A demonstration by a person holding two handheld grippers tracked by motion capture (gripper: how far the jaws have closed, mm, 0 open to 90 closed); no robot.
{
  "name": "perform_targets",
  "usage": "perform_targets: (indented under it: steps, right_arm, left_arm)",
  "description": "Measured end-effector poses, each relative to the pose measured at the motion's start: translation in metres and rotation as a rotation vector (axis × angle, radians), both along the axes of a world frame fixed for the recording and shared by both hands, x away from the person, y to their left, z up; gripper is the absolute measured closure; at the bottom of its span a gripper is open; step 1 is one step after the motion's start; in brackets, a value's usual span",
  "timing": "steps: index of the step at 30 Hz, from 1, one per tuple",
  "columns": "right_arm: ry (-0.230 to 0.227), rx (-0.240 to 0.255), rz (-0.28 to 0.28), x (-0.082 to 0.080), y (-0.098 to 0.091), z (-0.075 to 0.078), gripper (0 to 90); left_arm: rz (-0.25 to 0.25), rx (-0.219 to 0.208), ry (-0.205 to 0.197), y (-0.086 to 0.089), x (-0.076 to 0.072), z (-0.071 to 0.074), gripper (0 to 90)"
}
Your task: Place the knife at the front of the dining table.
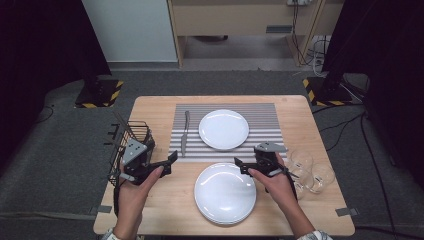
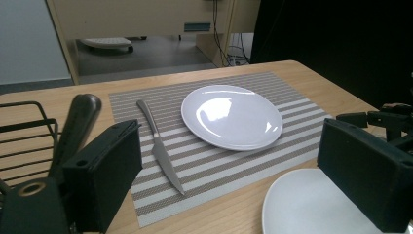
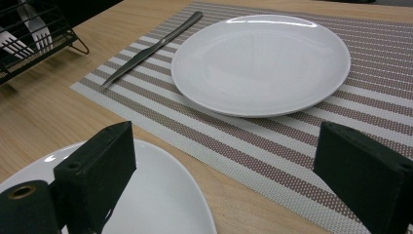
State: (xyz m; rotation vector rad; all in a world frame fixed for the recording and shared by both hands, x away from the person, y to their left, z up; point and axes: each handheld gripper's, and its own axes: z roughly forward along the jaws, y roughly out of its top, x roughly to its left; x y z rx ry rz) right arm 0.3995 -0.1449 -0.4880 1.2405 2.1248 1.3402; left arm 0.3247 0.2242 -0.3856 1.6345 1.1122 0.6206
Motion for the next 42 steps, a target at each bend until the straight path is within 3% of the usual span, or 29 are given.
perform_targets:
  steps: [19,24,42]
  right_arm:
    - [0.0,-0.005,-0.003,0.0,-0.001,0.0,8.3]
    - [0.0,-0.007,-0.002,0.0,0.0,-0.001,8.3]
    - [0.001,-0.009,-0.004,0.0,-0.001,-0.001,8.2]
  left_arm:
    - [0.057,-0.013,-0.017,0.035,-0.002,0.017,9.2]
    - [0.062,-0.007,0.003,0.044,0.002,0.014,9.2]
    - [0.105,-0.003,0.011,0.067,0.006,0.01,8.9]
